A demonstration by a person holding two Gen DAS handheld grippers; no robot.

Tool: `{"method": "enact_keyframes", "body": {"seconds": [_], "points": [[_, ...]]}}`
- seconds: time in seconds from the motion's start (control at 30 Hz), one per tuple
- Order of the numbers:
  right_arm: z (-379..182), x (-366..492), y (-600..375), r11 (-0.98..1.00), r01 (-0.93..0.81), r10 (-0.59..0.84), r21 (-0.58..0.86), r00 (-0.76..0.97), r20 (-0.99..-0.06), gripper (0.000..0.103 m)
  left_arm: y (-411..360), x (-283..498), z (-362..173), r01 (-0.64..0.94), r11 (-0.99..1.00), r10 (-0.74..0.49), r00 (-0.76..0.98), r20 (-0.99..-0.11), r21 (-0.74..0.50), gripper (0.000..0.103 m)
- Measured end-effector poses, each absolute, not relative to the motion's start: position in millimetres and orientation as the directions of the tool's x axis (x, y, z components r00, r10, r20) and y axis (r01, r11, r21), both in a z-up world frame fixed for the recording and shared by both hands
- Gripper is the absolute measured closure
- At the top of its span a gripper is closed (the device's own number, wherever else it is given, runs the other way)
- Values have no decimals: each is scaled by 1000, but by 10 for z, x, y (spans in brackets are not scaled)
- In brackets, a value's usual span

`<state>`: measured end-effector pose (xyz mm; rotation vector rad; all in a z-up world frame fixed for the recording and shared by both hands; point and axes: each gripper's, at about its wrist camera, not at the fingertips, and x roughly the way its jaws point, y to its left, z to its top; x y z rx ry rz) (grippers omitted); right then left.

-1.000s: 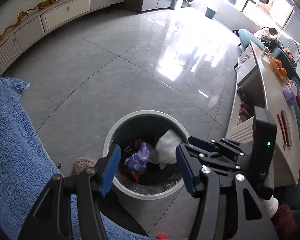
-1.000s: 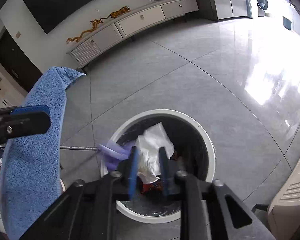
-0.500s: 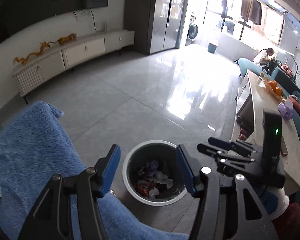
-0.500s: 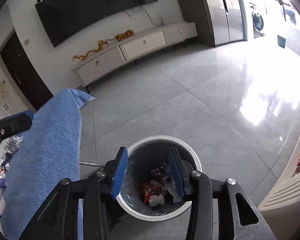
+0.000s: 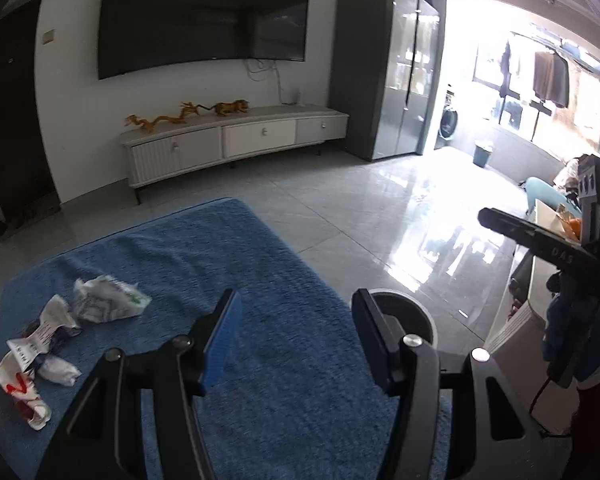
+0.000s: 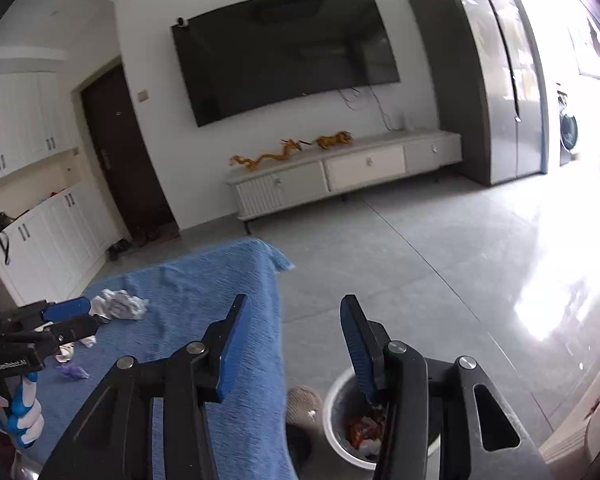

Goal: Collect trash
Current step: 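Grasp the white milk carton with left tool while right tool grasps printed white bag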

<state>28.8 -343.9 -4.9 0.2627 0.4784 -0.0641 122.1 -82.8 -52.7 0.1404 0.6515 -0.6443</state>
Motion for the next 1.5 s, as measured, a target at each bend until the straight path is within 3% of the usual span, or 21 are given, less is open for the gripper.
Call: {"method": "enact_keyframes", "body": {"seconds": [0.23, 0.53, 0.93, 1.37, 1.5], "points": [[202, 561, -2881, 981, -6, 92, 192, 893, -441, 55, 238, 1226, -597, 465, 883, -409, 687, -600, -69, 42], [62, 1092, -2227, 975, -155, 216, 162, 844, -492, 51, 1063, 1472, -776, 393, 919, -276, 704, -655, 36, 31], [-440, 1921, -1551, 928, -323, 367, 184, 718, -591, 48, 1028, 2458, -1153, 473, 863, -178, 615, -768, 178, 30], [-960, 2876, -941, 866, -455, 464, 207, 577, -673, 47, 996, 3207, -1724, 521, 830, -95, 482, -871, 198, 30], [-1126, 3138, -762, 844, -488, 489, 221, 533, -691, 47, 952, 3232, -1825, 543, 812, -82, 470, -879, 215, 34]]}}
